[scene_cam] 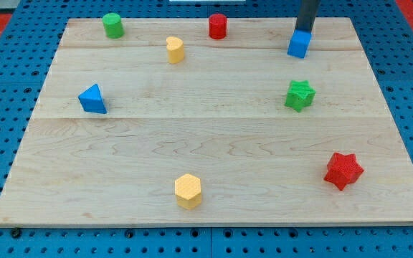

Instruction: Move the yellow hexagon diagonally top left off the red star

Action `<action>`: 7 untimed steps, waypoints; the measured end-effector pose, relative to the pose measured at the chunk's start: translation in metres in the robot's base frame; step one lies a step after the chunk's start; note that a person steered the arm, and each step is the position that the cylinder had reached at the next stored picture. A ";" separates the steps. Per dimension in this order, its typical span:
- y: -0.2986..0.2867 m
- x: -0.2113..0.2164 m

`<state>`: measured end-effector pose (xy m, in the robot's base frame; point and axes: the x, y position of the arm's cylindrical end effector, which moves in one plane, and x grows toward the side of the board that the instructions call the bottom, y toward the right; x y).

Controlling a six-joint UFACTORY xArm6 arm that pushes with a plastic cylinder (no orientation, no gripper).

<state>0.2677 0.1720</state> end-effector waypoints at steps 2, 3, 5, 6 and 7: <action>-0.019 -0.032; 0.031 -0.034; 0.018 0.049; -0.053 0.045; -0.134 0.054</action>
<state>0.3215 0.0377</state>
